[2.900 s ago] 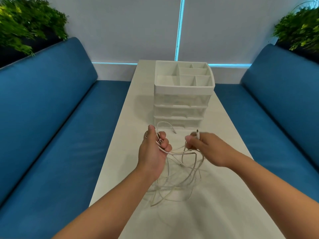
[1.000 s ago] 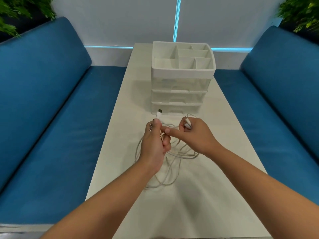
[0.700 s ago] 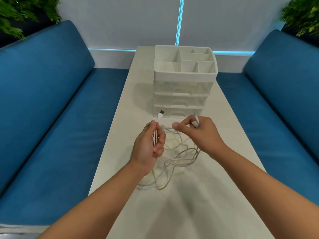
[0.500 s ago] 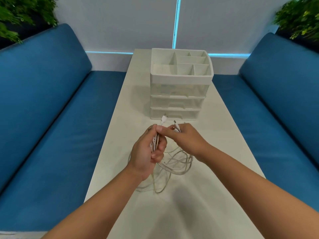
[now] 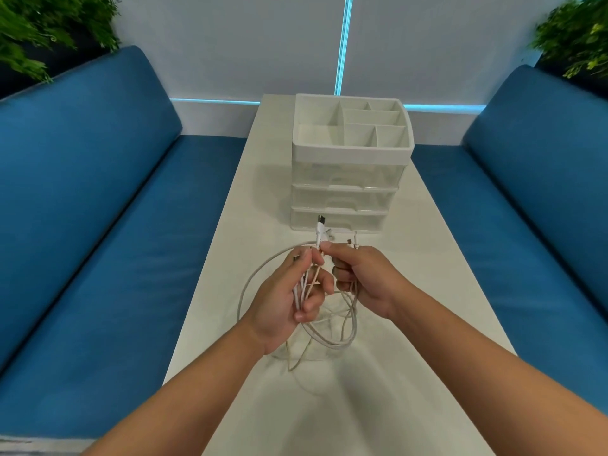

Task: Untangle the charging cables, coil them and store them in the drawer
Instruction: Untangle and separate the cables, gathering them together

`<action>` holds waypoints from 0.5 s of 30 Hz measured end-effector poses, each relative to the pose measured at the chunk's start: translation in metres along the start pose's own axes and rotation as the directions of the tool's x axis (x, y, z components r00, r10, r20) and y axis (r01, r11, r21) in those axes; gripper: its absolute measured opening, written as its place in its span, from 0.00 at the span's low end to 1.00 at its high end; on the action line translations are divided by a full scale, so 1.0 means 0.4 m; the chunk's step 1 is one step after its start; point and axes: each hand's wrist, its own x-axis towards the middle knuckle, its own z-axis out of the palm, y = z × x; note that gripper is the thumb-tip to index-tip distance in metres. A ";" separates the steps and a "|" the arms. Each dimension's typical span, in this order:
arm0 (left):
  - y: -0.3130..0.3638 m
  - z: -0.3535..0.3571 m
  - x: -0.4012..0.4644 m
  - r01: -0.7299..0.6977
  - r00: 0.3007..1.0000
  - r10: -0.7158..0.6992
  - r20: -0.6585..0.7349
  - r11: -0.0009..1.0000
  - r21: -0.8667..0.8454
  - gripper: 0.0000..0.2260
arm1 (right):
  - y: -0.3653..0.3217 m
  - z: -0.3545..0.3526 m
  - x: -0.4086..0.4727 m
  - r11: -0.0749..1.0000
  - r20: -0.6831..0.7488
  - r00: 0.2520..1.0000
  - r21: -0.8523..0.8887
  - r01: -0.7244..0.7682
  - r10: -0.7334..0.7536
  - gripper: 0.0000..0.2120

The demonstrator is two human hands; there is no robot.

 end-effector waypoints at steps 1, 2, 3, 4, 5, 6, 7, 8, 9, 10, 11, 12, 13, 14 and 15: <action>0.001 -0.002 0.001 0.005 1.000 -0.006 -0.027 1.000 -0.022 0.10 | 0.000 -0.005 0.001 1.000 -0.004 1.000 0.022 0.004 -0.004 0.21; 0.003 -0.004 0.003 0.008 0.998 -0.010 -0.062 0.999 -0.039 0.10 | -0.001 -0.007 0.001 1.000 -0.005 1.000 0.023 0.015 -0.015 0.23; 0.004 -0.007 0.006 0.011 0.994 -0.016 -0.105 0.999 -0.047 0.10 | -0.001 -0.009 0.000 1.000 -0.006 1.000 0.002 0.030 -0.030 0.25; 0.005 -0.008 0.011 0.015 0.987 -0.022 -0.160 0.999 -0.045 0.10 | -0.002 -0.010 -0.001 0.998 -0.011 0.999 -0.033 0.045 -0.045 0.26; 0.006 -0.008 0.016 0.022 0.974 -0.028 -0.225 0.999 -0.029 0.10 | -0.001 -0.011 -0.001 0.996 -0.019 0.998 -0.067 0.058 -0.060 0.26; 0.008 -0.009 0.022 0.033 0.954 -0.027 -0.299 0.999 0.013 0.10 | 0.000 -0.013 -0.001 0.993 -0.029 0.997 -0.095 0.069 -0.072 0.26; 0.011 -0.009 0.028 0.048 0.928 -0.011 -0.372 0.995 0.089 0.11 | 0.000 -0.015 0.000 0.990 -0.043 0.996 -0.118 0.076 -0.081 0.24; 0.015 -0.010 0.033 0.064 0.901 0.028 -0.433 0.978 0.196 0.11 | -0.002 -0.018 0.001 0.987 -0.058 0.995 -0.138 0.077 -0.086 0.24; 0.018 -0.013 0.039 0.079 0.879 0.085 -0.469 0.945 0.318 0.11 | -0.003 -0.022 0.003 0.985 -0.071 0.994 -0.158 0.074 -0.086 0.24; 0.021 -0.016 0.044 0.089 0.867 0.147 -0.477 0.895 0.437 0.11 | -0.005 -0.026 0.005 0.981 -0.082 0.993 -0.180 0.068 -0.084 0.25; 0.025 -0.020 0.048 0.092 0.864 0.204 -0.460 0.834 0.543 0.12 | -0.008 -0.028 0.006 0.977 -0.091 0.992 -0.202 0.062 -0.081 0.25; 0.030 -0.021 0.051 0.088 0.869 0.248 -0.429 0.774 0.627 0.12 | -0.011 -0.030 0.008 0.973 -0.096 0.992 -0.225 0.059 -0.083 0.25; 0.036 -0.019 0.054 0.080 0.878 0.275 -0.392 0.724 0.685 0.12 | -0.013 -0.030 0.010 0.966 -0.095 0.992 -0.250 0.061 -0.087 0.23; 0.043 -0.015 0.058 0.070 0.892 0.279 -0.357 0.692 0.718 0.12 | -0.015 -0.028 0.010 0.958 -0.085 0.992 -0.280 0.066 -0.094 0.22; 0.048 -0.009 0.061 0.059 0.907 0.268 -0.326 0.683 0.728 0.12 | -0.018 -0.024 0.009 0.947 -0.069 0.992 -0.313 0.077 -0.103 0.21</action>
